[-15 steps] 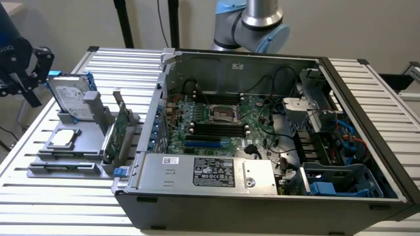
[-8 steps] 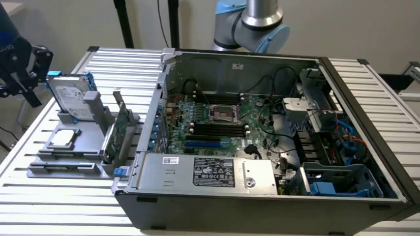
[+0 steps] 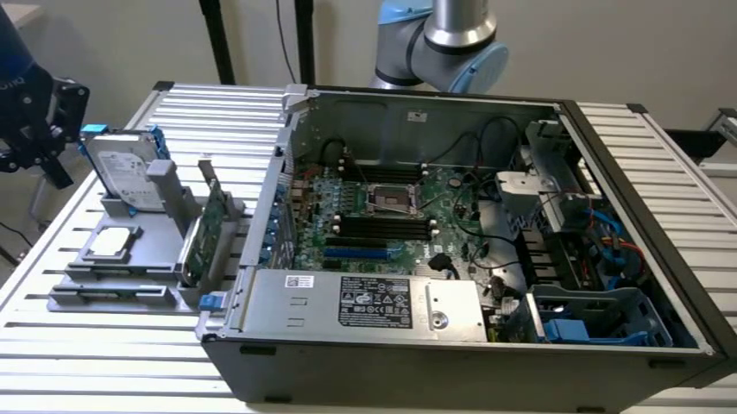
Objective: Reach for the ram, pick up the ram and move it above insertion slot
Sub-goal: 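Pick up the ram and move it above insertion slot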
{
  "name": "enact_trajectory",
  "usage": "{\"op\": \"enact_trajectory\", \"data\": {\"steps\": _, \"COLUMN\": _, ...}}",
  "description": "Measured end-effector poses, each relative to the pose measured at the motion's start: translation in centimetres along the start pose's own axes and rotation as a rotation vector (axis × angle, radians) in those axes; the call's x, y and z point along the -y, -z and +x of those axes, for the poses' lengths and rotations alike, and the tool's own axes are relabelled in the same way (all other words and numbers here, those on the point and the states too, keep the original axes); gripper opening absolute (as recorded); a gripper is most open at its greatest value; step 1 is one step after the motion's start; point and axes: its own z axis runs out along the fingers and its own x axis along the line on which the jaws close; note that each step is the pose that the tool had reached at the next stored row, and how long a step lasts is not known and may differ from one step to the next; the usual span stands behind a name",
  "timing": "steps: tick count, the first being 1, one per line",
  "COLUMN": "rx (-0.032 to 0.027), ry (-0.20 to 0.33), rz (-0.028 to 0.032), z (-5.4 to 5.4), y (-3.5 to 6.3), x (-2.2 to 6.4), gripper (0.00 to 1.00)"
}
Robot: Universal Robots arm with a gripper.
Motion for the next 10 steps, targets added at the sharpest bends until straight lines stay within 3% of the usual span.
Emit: {"op": "enact_trajectory", "data": {"steps": 10, "rx": -0.0067, "ry": 0.181, "rz": 0.0001, "z": 0.0, "y": 0.0, "x": 0.0, "gripper": 0.11}}
